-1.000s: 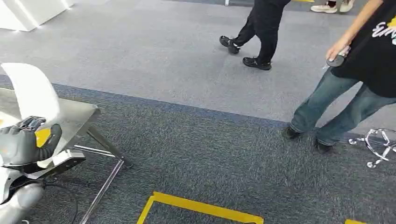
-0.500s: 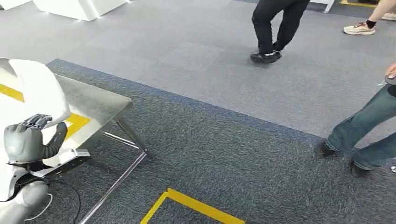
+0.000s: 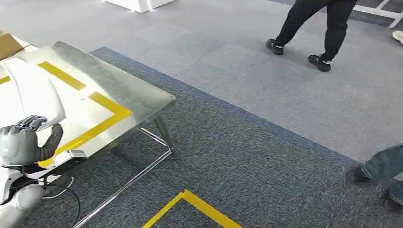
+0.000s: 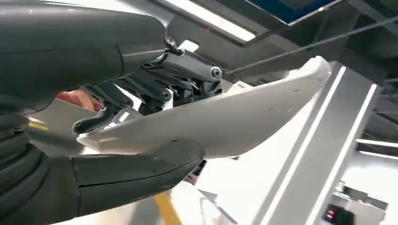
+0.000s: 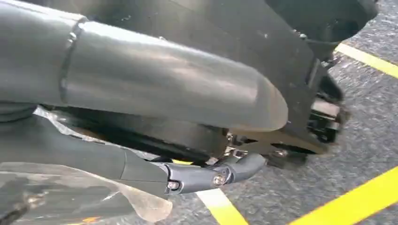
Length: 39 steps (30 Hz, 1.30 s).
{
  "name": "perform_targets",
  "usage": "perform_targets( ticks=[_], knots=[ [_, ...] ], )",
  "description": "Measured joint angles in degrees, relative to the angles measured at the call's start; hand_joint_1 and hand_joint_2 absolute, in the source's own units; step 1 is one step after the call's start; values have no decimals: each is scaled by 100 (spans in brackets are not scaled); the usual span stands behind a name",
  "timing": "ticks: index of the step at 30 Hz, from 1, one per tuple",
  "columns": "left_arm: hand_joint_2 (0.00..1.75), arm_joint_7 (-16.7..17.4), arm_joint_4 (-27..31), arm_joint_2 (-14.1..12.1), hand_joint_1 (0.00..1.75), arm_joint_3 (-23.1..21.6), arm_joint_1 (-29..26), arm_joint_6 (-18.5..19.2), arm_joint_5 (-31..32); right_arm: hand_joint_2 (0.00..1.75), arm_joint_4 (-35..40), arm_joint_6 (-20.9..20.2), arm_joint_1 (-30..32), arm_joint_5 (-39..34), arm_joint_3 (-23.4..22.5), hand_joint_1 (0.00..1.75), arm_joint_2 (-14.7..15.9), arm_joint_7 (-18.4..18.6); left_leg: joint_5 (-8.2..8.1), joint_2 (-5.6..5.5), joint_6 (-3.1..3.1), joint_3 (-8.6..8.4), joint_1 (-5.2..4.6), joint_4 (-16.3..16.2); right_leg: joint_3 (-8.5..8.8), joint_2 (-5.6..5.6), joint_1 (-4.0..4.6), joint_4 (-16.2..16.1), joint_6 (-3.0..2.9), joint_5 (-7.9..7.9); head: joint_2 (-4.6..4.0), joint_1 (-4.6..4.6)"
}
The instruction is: Take the parts from the cabinet and place them on the table.
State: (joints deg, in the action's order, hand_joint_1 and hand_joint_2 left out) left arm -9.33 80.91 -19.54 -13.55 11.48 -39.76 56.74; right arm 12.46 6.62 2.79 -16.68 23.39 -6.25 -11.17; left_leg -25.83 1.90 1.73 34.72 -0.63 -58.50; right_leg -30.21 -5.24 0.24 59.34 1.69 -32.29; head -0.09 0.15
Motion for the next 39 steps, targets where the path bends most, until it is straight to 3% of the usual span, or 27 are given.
perform_targets(
  ticks=[1, 2, 4, 5, 7, 8, 9, 10, 11, 14, 15, 16, 18, 20, 22, 24, 25, 26, 29, 30, 31, 32, 34, 35, 36, 37, 39],
  knots=[
    [175, 0, 0, -2, 175, -2, 35, -2, 0, 0, 0, 0, -18, 0, 0, 0, 0, -16, 3, -58, 34, -14, 27, 11, -130, 286, -11, 254, 2, -138, 0, 11],
    [175, 11, -2, 0, 175, 0, 59, 0, -11, 0, 0, -7, -31, 0, 4, 0, 0, -22, -7, -138, 58, -11, 31, 12, -381, 441, -25, 721, 12, -334, 0, 44],
    [175, 22, -20, 26, 175, -17, 39, 4, 2, 0, 0, -9, -42, -2, 7, 0, 0, -20, -26, -284, 83, -13, 28, 10, -884, 512, -31, 1533, 33, -599, 0, 44],
    [175, 22, -28, 30, 175, -24, 29, 6, 2, 0, 0, -9, -41, -2, 7, 0, 0, -20, -27, -369, 82, -16, 28, 7, -1011, 514, -33, 1660, 40, -558, 0, 44],
    [175, 22, -48, 39, 175, -24, 30, 9, 0, 0, 0, -7, -61, -6, 9, 0, 0, -5, -45, -560, 56, -41, 43, -4, -862, 533, -48, 1129, 54, -59, 0, 44],
    [175, 22, -52, 39, 175, -24, 30, 11, -6, 0, 0, -7, -54, -9, 7, 0, 0, -4, -64, -649, 26, -63, 57, -20, -639, 611, -69, 593, 54, 268, 0, 42],
    [175, 22, -55, 41, 175, -24, 32, 13, -13, 0, 0, -7, -44, -9, 7, 0, 0, -4, -91, -720, -12, -70, 71, -43, -468, 795, -99, 166, 68, 449, 0, 44],
    [175, 22, -61, 41, 175, -24, 38, 13, -13, 0, -2, -9, -45, -9, 9, 0, 0, -4, -98, -774, -35, -33, 94, -45, -444, 1158, -148, 155, 65, 319, 0, 42],
    [175, 22, -66, 37, 175, -28, 75, 22, -11, 0, -2, -9, -48, -9, 9, 0, -4, -7, -111, -877, -69, 47, 73, -144, -367, 1200, -170, -6, 39, 305, 0, 31],
    [175, 22, -85, 33, 175, -35, 59, 20, -6, 0, -2, -13, -36, -11, 13, 0, -2, -4, -54, -1070, -166, 81, 123, -73, -336, 1027, -125, 12, -45, 307, 0, 57],
    [175, 22, -96, 30, 175, -35, 46, 20, -18, 0, 0, -13, -41, -11, 15, 0, -6, -4, -97, -835, -195, 108, 95, -139, -291, 918, -157, -39, -86, 329, 0, 37],
    [175, 22, -103, 24, 175, -35, 87, 17, -26, 0, 0, -11, -40, -11, 15, 0, -9, -7, -196, -462, -223, 186, 61, -317, -243, 839, -146, -65, -116, 312, 0, -23],
    [175, 22, -112, 43, 175, -46, 137, 15, -35, 0, 0, -13, -24, -20, 17, 0, -6, -7, -513, -271, -260, 544, 85, -1064, -174, 656, -122, -68, -174, 265, 0, -23],
    [175, 22, -138, 44, 175, -70, 117, 17, -35, 0, -2, -11, -6, -28, 17, 0, -6, -4, -656, -258, -277, 913, 111, -1719, -111, 463, -117, -68, -185, 200, 0, -28],
    [175, 22, -162, 44, 175, -92, 109, 17, -37, 0, -2, -9, 6, -28, 17, 0, -6, -4, -288, -244, -270, 803, 119, -1388, -37, 301, -115, -68, -181, 138, 0, -26],
    [175, 22, -166, 33, 175, -101, 117, 15, -52, 0, -2, -7, 11, -33, 17, 0, -6, 0, 220, -106, -215, 366, 102, -459, 59, 162, -106, -72, -156, 66, 0, -28],
    [175, 22, -168, 30, 175, -101, 124, 15, -59, 0, -2, -7, 17, -35, 17, 0, -6, 0, 136, 180, -192, 229, 29, -234, 94, 108, -97, -89, -124, 34, 0, -17],
    [175, 22, -170, 33, 175, -112, 150, 15, -70, 0, -2, -5, 17, -44, 17, 0, -6, -2, 106, 220, -147, 189, -33, -105, 96, 44, -48, -79, -81, 4, 0, -50],
    [175, 22, -177, 11, 175, -120, 140, 9, -103, 0, -2, 4, 19, -52, 17, 0, -4, 4, 64, 26, -80, 217, -35, -95, 174, -168, -39, -155, -16, -33, 0, -35],
    [175, 22, -175, -7, 175, -120, 134, 9, -100, 0, 0, 6, 16, -55, 17, 0, -2, 4, 87, -36, -45, 149, 29, -30, 202, -101, -51, -167, 32, -70, 0, -28],
    [175, 22, -175, -11, 175, -120, 137, 6, -98, 0, 0, 6, 14, -68, 17, 0, 5, -5, 91, -84, -32, 125, 42, 4, 151, 172, -59, -80, 41, -130, 0, -19],
    [175, 22, -177, -9, 175, -120, 166, 6, -98, 0, 0, 6, -4, -83, 17, 0, 4, -24, 85, -138, -4, 123, 56, 3, -41, 409, -76, 286, 54, -312, 0, -13],
    [175, 22, -177, 11, 175, -138, 158, 6, -96, 0, 0, 4, -26, -103, 20, 0, 4, -22, 69, -256, 31, 120, 57, 3, -597, 507, -80, 1261, 80, -668, 0, -6],
    [175, 22, -179, 15, 175, -147, 143, 11, -98, 0, 0, 4, -29, -107, 24, 0, 5, -22, 66, -335, 34, 119, 53, 1, -845, 509, -77, 1607, 91, -716, 0, 0],
    [175, 20, -181, 17, 175, -146, 133, 11, -96, 0, 0, 2, -34, -105, 31, 0, 4, -31, 65, -412, 33, 114, 53, 0, -949, 512, -77, 1650, 94, -608, 0, -8],
    [175, 20, -181, 22, 175, -146, 133, 11, -96, 0, 0, 2, -49, -105, 39, 0, 7, -29, 57, -498, 26, 103, 55, -2, -916, 516, -78, 1411, 90, -344, 0, 0],
    [175, 20, -181, 33, 175, -146, 135, 11, -96, 0, 0, 4, -52, -105, 52, 0, 7, -18, 35, -670, -8, 69, 72, -15, -560, 645, -96, 455, 76, 285, 0, -6]
  ],
)
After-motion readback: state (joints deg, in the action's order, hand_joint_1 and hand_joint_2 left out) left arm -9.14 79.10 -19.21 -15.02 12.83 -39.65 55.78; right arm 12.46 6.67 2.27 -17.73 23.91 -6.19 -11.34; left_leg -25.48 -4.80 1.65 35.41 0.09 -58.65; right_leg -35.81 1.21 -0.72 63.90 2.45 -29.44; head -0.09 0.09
